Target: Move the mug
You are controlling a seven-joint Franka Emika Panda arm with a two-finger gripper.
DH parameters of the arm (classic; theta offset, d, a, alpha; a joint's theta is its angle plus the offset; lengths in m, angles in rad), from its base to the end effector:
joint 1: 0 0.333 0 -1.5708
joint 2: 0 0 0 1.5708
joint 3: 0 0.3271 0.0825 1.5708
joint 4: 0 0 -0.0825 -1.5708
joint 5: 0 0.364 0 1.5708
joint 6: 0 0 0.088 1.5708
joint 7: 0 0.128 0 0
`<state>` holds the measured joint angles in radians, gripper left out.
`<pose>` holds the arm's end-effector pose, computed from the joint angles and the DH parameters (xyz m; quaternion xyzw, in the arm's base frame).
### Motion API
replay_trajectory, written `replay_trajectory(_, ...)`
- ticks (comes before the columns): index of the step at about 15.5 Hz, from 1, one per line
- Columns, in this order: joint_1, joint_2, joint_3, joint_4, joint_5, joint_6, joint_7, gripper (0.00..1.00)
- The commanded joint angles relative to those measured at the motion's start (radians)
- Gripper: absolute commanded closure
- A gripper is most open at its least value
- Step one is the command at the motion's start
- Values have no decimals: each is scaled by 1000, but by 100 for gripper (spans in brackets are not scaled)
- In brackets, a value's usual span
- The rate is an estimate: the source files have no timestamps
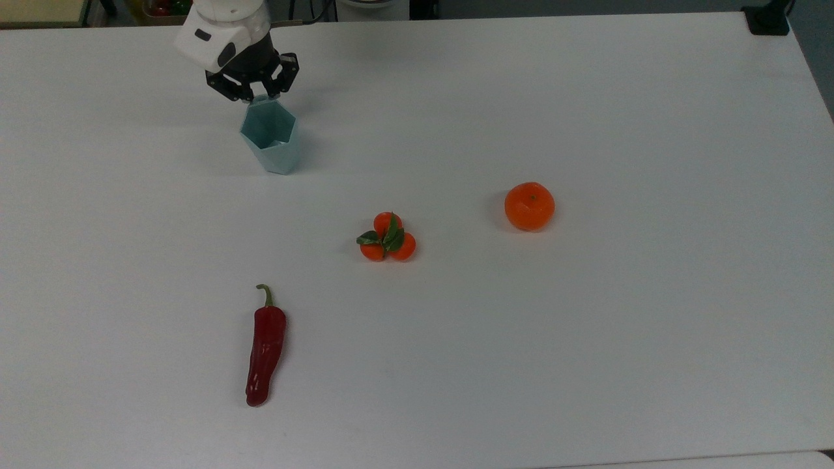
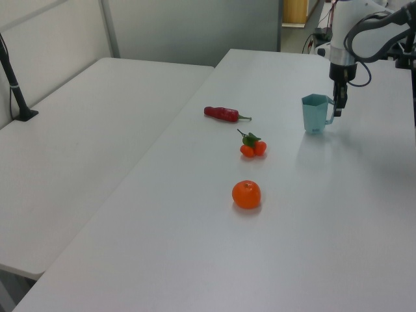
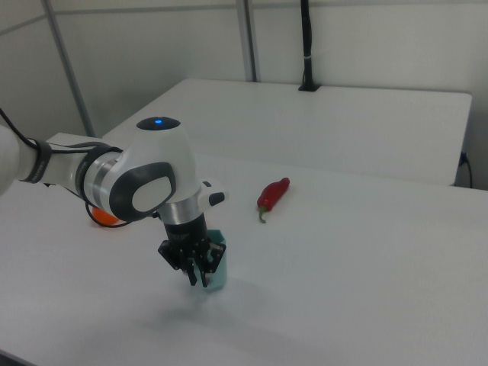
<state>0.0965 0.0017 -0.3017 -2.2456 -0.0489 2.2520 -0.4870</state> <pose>0.4961 -0.1054 0.3689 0.9876 0.1556 -0.0043 0.0189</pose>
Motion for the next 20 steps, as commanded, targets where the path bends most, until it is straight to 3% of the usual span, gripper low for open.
replay_trajectory(1,12,9,-4,-25,20,43,4,100)
replay_trajectory(3,12,18,-4,-25,20,40,5,100)
replay_trajectory(4,12,17,-4,-25,21,34,5,88)
replay_trajectory(6,11,12,-4,-25,21,28,13,39)
replay_trajectory(7,11,9,-4,-23,21,21,30,25)
replay_trajectory(11,9,-9,-2,-20,21,-26,44,0)
replay_trajectory(16,12,-64,30,46,26,-202,134,0)
replay_trajectory(18,5,-65,87,144,26,-311,220,0)
replay_trajectory(20,5,-63,102,275,40,-493,287,0)
